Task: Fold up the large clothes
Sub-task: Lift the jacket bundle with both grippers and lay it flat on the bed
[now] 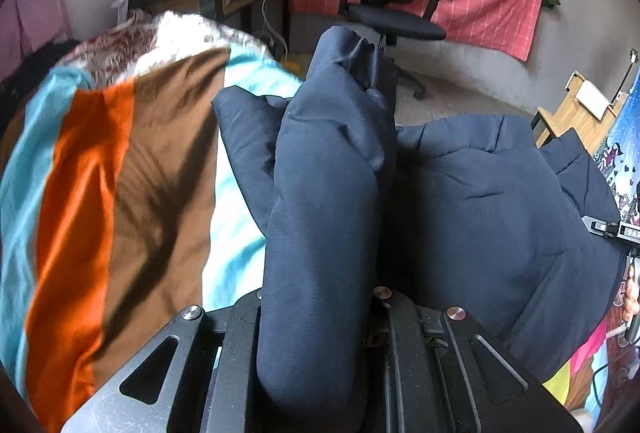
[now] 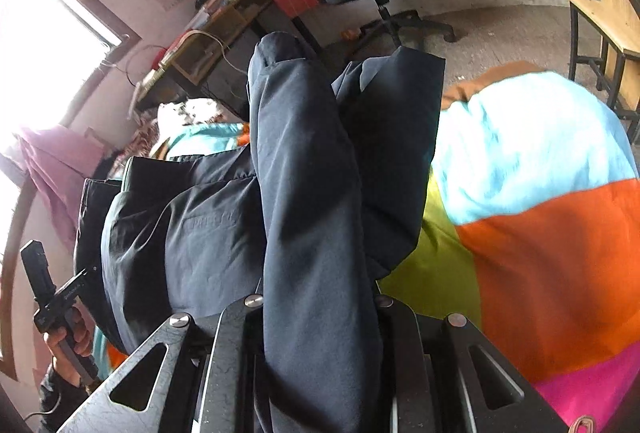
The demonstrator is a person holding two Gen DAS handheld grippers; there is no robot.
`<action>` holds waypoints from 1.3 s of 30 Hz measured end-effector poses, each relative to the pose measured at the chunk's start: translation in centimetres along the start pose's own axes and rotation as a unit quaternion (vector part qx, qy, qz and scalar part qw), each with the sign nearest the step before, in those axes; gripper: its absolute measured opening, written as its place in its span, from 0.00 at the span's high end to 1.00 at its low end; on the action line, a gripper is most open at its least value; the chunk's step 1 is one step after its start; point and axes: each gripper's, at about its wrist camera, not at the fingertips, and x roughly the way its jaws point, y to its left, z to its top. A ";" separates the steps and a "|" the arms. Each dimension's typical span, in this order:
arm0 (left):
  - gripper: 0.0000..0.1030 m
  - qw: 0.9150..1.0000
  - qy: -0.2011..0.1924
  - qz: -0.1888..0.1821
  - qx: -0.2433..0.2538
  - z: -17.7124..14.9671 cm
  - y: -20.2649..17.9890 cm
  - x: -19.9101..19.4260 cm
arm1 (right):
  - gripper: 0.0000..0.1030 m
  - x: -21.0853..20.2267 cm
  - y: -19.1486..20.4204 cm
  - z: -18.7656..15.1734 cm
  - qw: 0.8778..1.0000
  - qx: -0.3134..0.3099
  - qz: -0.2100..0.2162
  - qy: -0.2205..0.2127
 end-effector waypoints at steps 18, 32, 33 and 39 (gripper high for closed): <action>0.53 0.996 0.046 0.042 -0.057 -2.4 2.1 2.8 | 0.57 3.3 -3.8 -2.5 0.999 0.025 -0.030 0.012; 0.11 0.990 -0.042 0.090 -0.097 -5.3 0.6 -1.4 | 0.02 1.1 -2.6 -5.0 0.989 -0.028 -0.131 -0.062; 0.11 0.990 -0.050 0.091 -0.095 -5.6 0.4 -1.8 | 0.01 0.7 -2.3 -5.3 0.987 -0.036 -0.136 -0.073; 0.04 0.987 -0.095 0.082 -0.104 -7.0 -1.0 -4.3 | 0.00 -1.0 -0.3 -7.2 0.976 -0.085 -0.151 -0.133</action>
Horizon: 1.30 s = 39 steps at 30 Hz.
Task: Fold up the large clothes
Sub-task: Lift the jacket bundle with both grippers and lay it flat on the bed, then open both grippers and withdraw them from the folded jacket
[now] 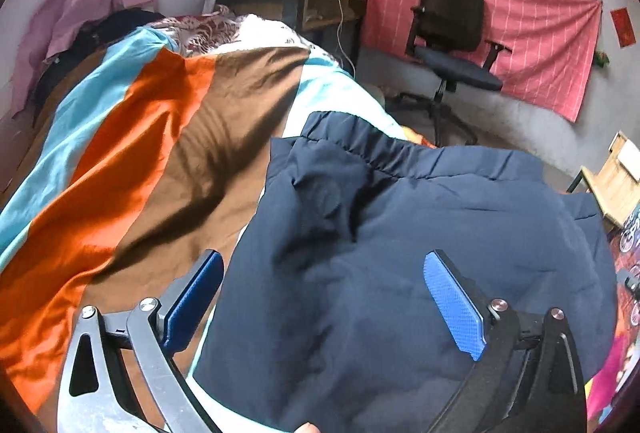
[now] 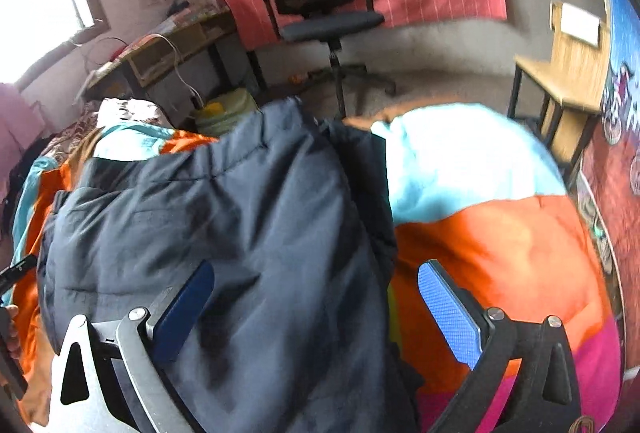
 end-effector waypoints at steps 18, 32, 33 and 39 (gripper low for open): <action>0.02 0.996 -0.070 -0.003 0.048 -4.6 -4.1 -6.1 | 0.00 -6.1 3.8 -3.9 0.997 -0.030 -0.002 -0.075; 0.02 0.986 -0.138 -0.011 0.093 -8.1 -5.5 -11.3 | 0.00 -11.1 6.6 -7.8 0.991 -0.055 0.013 -0.121; 0.02 0.985 -0.142 -0.014 0.093 -8.4 -5.4 -11.8 | 0.00 -11.4 6.8 -8.1 0.991 -0.054 0.016 -0.120; 0.02 0.986 -0.147 -0.030 0.079 -10.2 -4.5 -14.3 | 0.00 -14.3 7.7 -9.6 0.988 -0.050 0.025 -0.144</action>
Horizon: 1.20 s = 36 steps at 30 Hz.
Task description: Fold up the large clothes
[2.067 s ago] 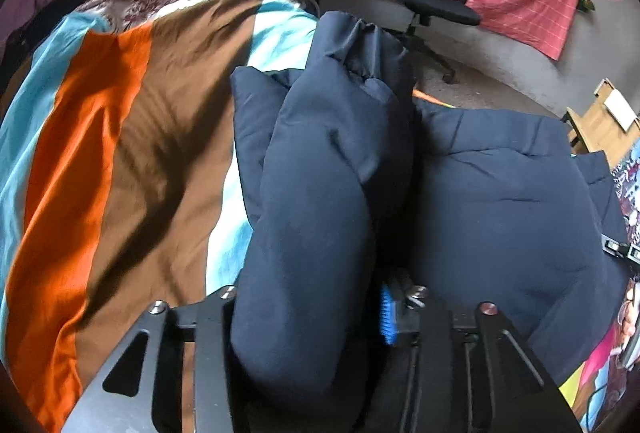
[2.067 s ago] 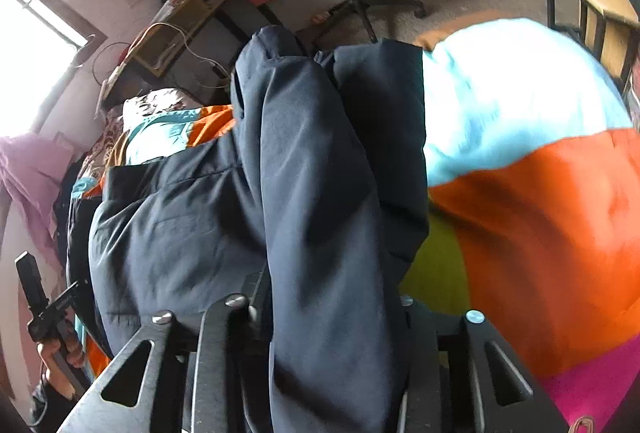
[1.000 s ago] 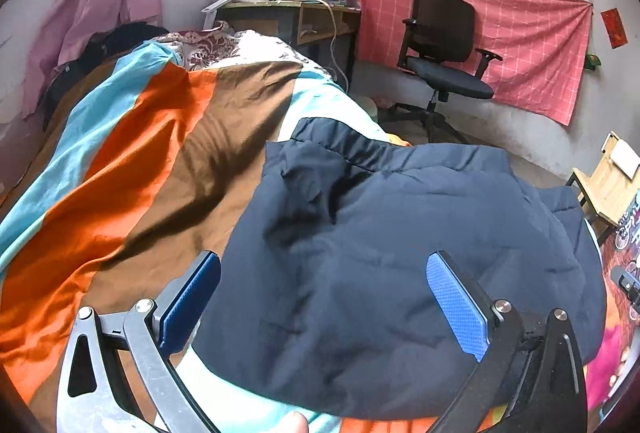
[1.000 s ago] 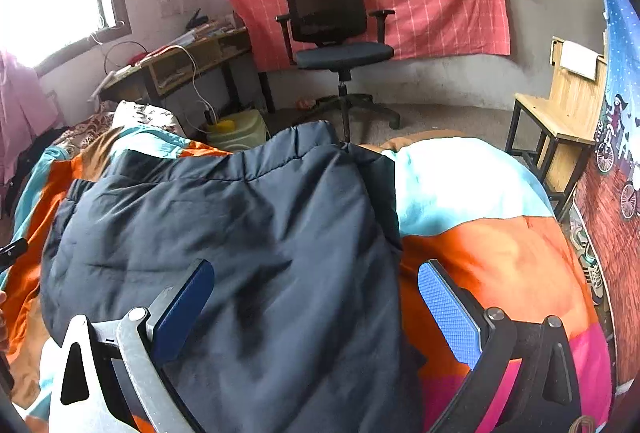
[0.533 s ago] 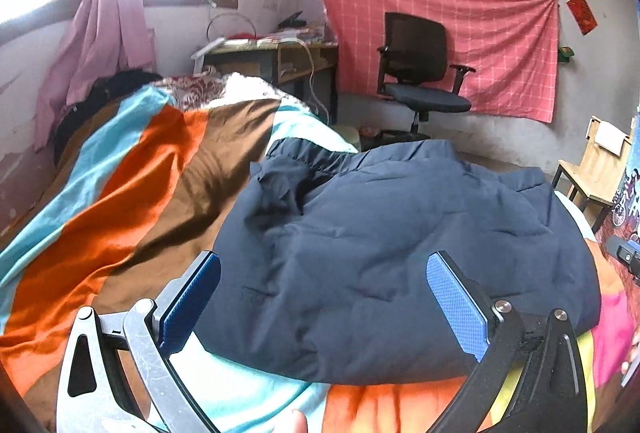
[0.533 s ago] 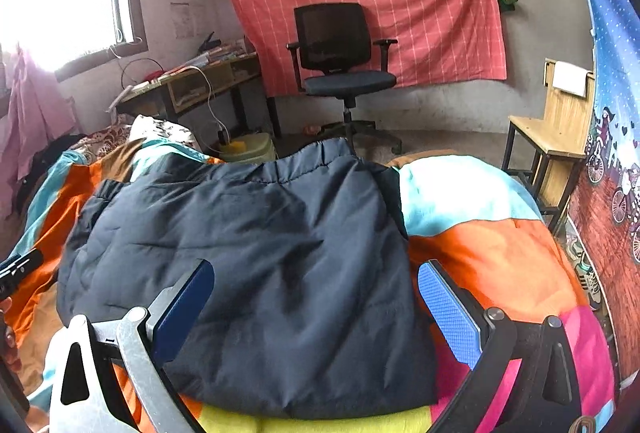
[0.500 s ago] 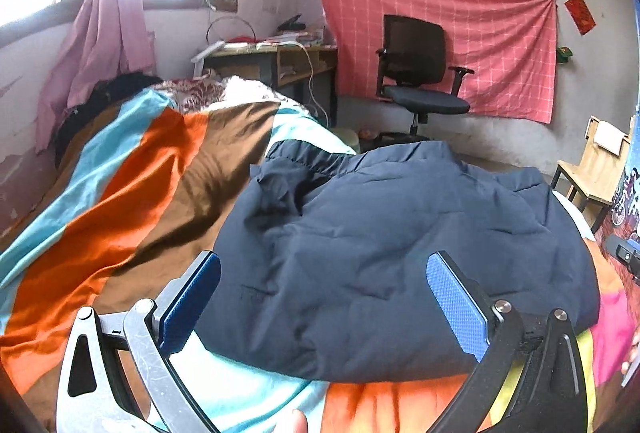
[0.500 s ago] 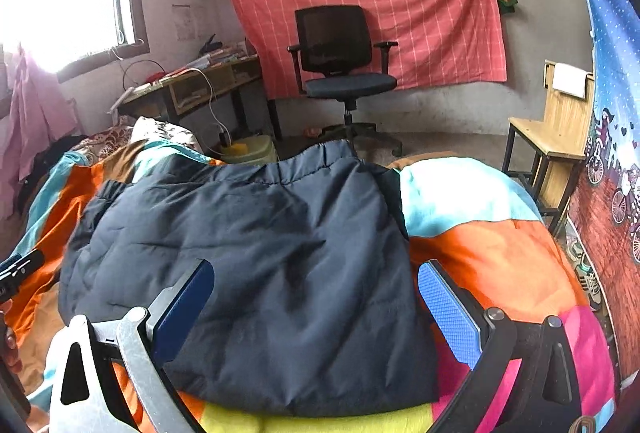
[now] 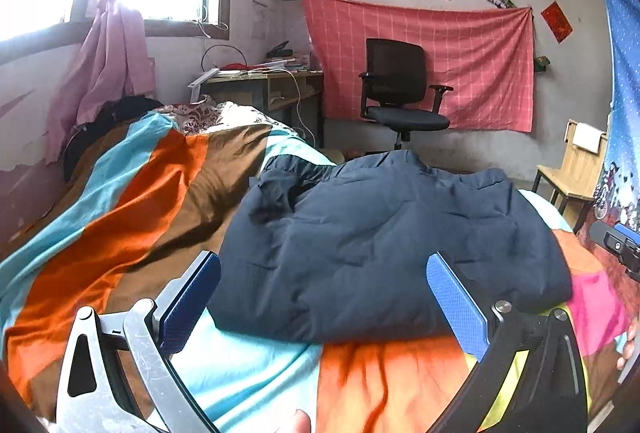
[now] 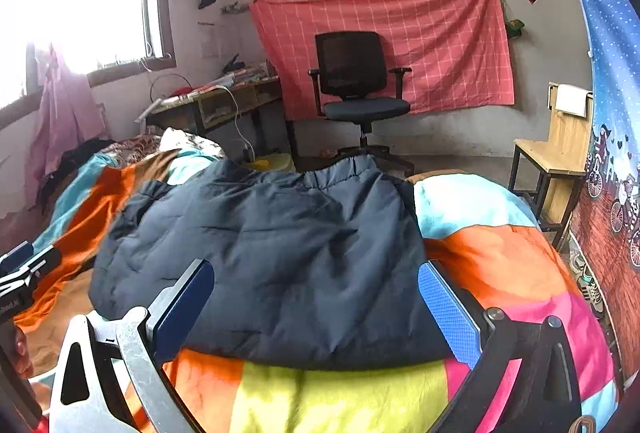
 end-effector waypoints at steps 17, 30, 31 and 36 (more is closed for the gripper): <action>0.02 0.999 -0.036 0.003 0.022 -4.0 -0.1 -6.9 | 0.00 -7.6 3.0 -2.7 0.999 0.005 0.028 -0.036; 0.02 0.998 -0.057 0.003 0.022 -4.8 -0.3 -9.1 | 0.00 -10.5 5.1 -4.4 0.998 -0.020 0.022 -0.058; 0.02 0.998 -0.057 0.004 0.023 -5.0 -0.4 -9.2 | 0.00 -10.6 5.3 -4.5 0.998 -0.021 0.023 -0.059; 0.02 0.998 -0.054 0.002 0.014 -6.3 -0.8 -9.9 | 0.00 -11.3 5.5 -5.8 0.998 -0.022 0.025 -0.056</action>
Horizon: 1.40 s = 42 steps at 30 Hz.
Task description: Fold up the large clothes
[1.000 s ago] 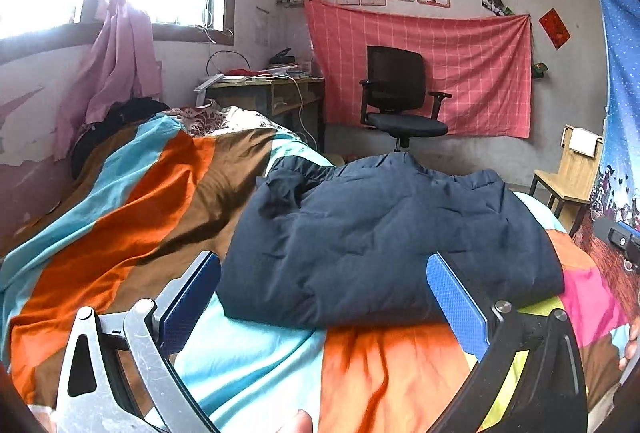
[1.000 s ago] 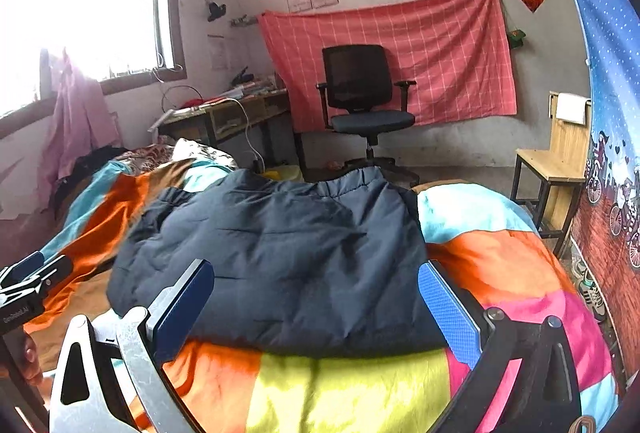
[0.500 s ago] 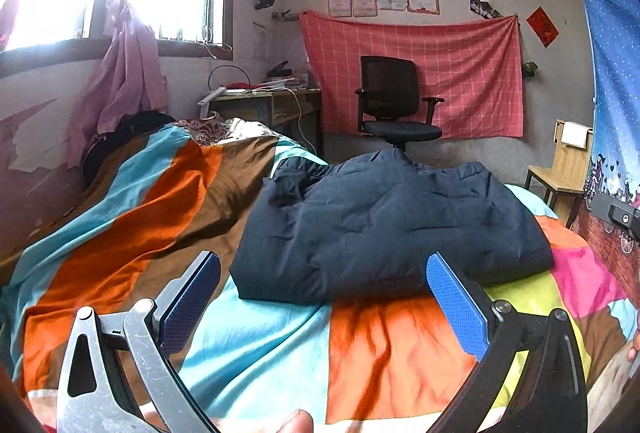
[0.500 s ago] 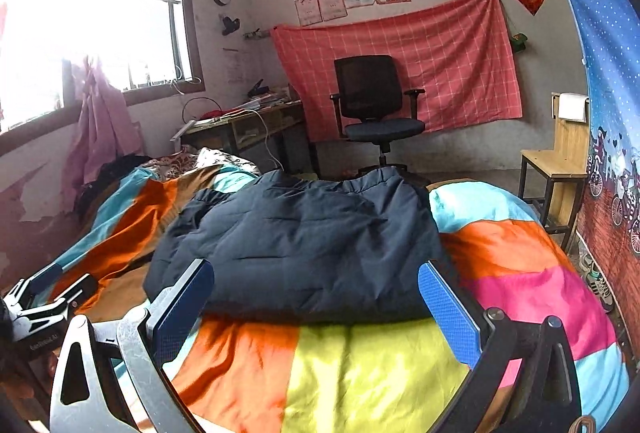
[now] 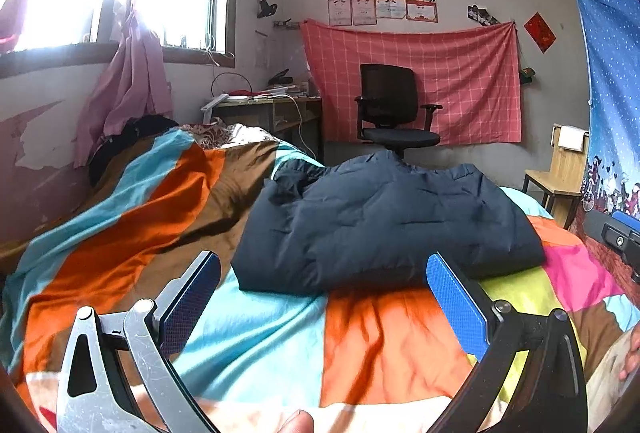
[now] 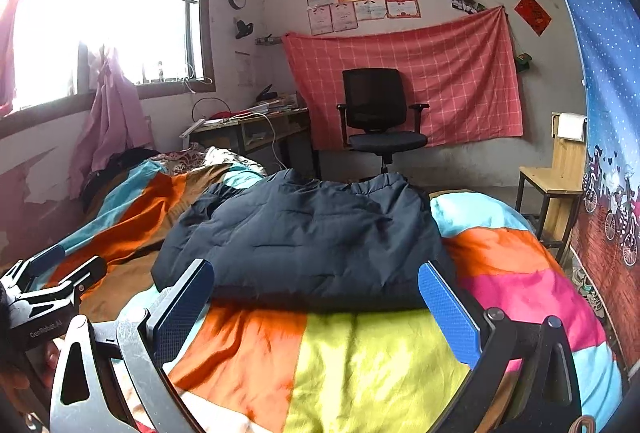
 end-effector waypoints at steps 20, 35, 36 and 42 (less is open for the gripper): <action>0.02 0.999 0.033 0.016 -0.009 -3.5 0.2 -0.8 | 0.00 -1.2 0.0 -4.6 0.999 0.005 -0.003 0.032; 0.02 0.999 0.049 0.019 0.007 -5.7 -0.2 -1.2 | 0.00 -1.4 0.5 -6.1 0.999 -0.013 0.008 0.037; 0.02 0.999 0.049 0.018 0.006 -5.7 -0.2 -1.1 | 0.00 -1.4 0.6 -6.2 0.999 -0.014 0.007 0.038; 0.02 0.999 0.045 0.019 0.012 -5.9 -0.5 -1.3 | 0.00 -1.3 0.5 -6.3 0.999 -0.012 0.005 0.040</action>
